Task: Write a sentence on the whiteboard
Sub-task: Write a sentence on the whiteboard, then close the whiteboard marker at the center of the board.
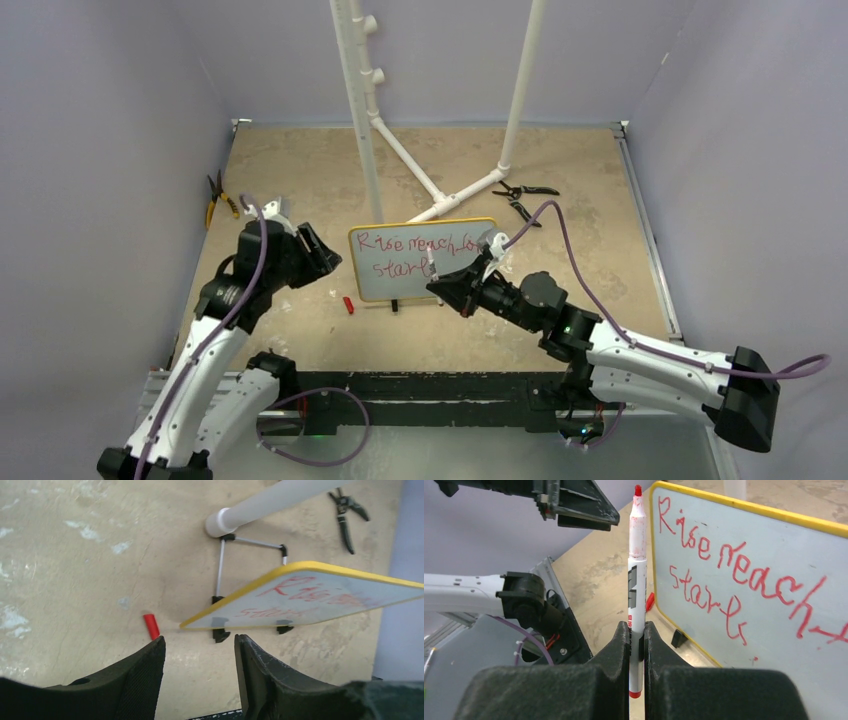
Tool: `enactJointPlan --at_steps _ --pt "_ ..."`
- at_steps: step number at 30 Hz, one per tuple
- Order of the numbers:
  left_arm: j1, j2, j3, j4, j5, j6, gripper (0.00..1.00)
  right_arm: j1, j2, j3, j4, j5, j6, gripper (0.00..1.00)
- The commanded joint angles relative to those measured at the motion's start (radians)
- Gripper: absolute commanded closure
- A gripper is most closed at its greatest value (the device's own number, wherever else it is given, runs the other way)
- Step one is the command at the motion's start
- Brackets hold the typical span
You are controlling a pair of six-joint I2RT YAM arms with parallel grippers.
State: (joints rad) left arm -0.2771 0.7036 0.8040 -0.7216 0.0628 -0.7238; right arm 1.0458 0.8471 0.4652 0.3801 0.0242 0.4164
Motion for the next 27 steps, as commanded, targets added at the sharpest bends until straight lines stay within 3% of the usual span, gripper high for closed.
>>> enactJointPlan --at_steps 1,5,11,27 --pt "0.001 0.093 -0.049 -0.026 -0.058 -0.070 0.50 -0.002 -0.054 -0.037 0.049 0.022 -0.044 1.00" --pt "0.001 0.130 -0.157 0.105 -0.003 -0.112 0.51 -0.001 -0.061 -0.052 0.052 -0.006 -0.086 1.00" --pt "0.001 0.248 -0.242 0.164 -0.008 -0.112 0.56 -0.002 -0.059 -0.081 0.112 -0.092 -0.092 1.00" --pt "-0.050 0.457 -0.250 0.281 -0.034 -0.071 0.63 -0.002 -0.055 -0.085 0.122 -0.115 -0.099 1.00"
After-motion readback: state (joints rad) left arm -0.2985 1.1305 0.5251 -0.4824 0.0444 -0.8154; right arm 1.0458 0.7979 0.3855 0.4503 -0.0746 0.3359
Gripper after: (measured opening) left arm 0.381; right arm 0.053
